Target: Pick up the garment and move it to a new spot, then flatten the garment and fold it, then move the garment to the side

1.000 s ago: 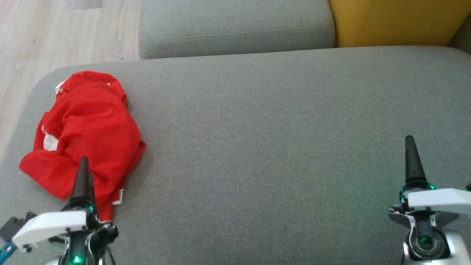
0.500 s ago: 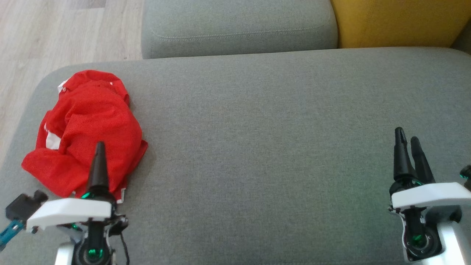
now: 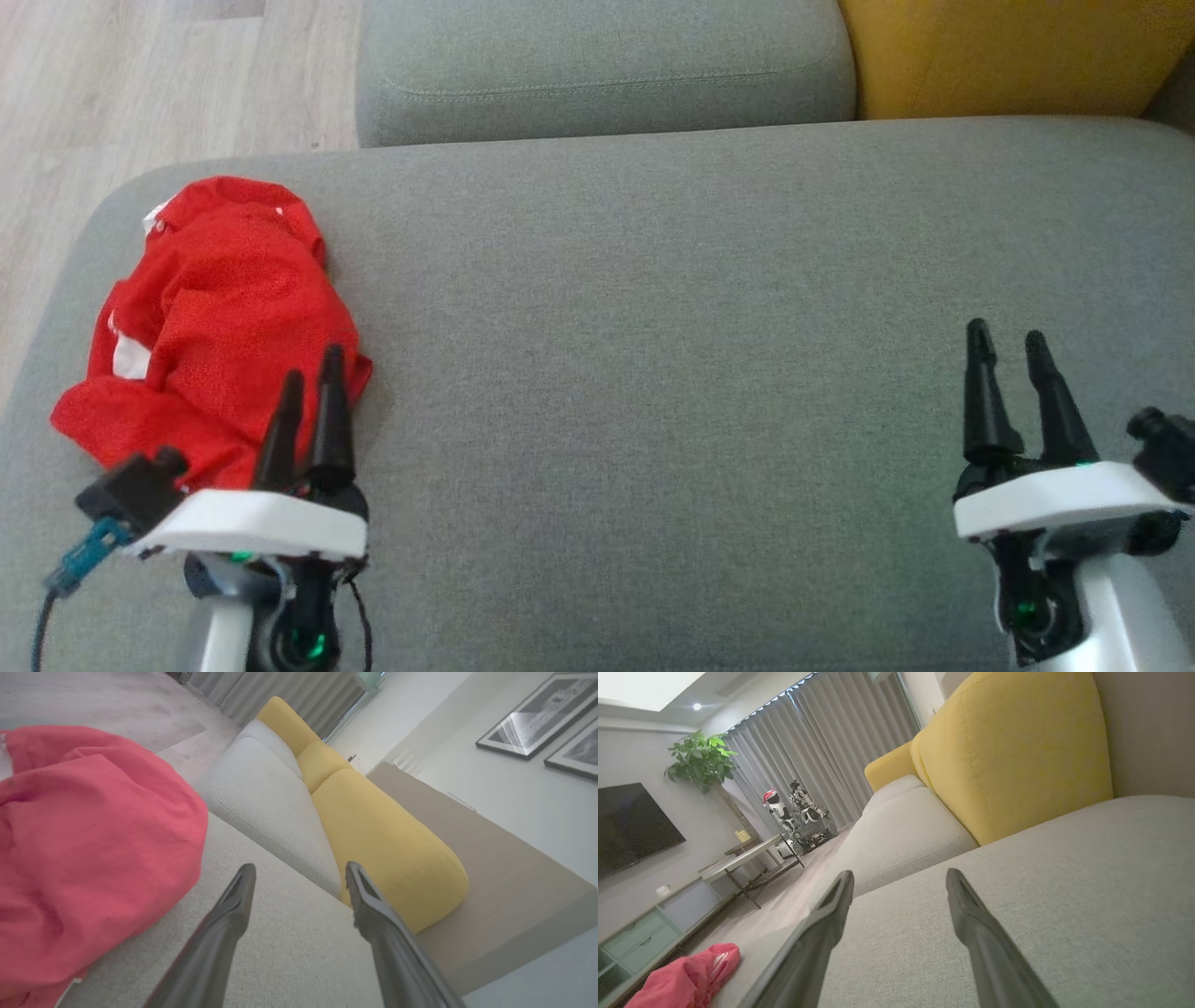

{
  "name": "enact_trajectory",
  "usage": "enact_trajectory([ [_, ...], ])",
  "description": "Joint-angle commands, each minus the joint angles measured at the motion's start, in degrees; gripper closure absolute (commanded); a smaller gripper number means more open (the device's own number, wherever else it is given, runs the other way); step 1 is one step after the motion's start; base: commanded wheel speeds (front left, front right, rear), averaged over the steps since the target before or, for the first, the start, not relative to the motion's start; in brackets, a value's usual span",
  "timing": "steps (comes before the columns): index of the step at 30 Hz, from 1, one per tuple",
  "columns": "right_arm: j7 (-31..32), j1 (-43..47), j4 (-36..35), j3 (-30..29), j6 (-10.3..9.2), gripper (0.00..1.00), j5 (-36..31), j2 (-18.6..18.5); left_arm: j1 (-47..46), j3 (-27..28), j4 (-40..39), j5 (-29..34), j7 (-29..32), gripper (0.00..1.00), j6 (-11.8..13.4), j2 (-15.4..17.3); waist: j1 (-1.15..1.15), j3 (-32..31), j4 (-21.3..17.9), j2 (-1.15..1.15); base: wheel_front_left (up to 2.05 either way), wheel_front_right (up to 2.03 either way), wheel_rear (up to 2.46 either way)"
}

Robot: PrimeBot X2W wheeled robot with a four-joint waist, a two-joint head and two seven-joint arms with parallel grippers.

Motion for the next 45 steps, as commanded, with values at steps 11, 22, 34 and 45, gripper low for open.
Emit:
enact_trajectory([
  [11,-2.6,-1.7,-2.6,2.2,-0.03,0.00,-12.6,0.9,-2.9,-3.6,-2.4,14.0,-2.5,0.00,1.6,1.3,0.00,0.1,-0.7,0.00,0.00,0.00,0.00],
  [22,-4.8,-0.9,-3.0,2.5,-0.03,0.00,-23.2,1.4,-3.2,-9.5,-1.7,24.8,-4.7,0.00,5.1,3.7,0.00,0.2,-1.1,0.00,0.00,0.00,0.00],
  [34,-6.8,-0.5,-3.0,3.6,-0.04,0.00,-24.7,1.4,-3.0,-9.9,-2.1,26.4,-6.7,0.00,7.4,2.9,0.00,0.4,-1.1,0.00,0.00,0.00,0.00],
  [45,-8.5,-0.3,1.0,4.1,-0.04,0.00,-19.0,1.4,-1.7,-5.4,1.8,25.6,-8.4,0.00,2.3,1.1,0.00,-0.2,-0.9,0.00,0.00,0.00,0.00],
])
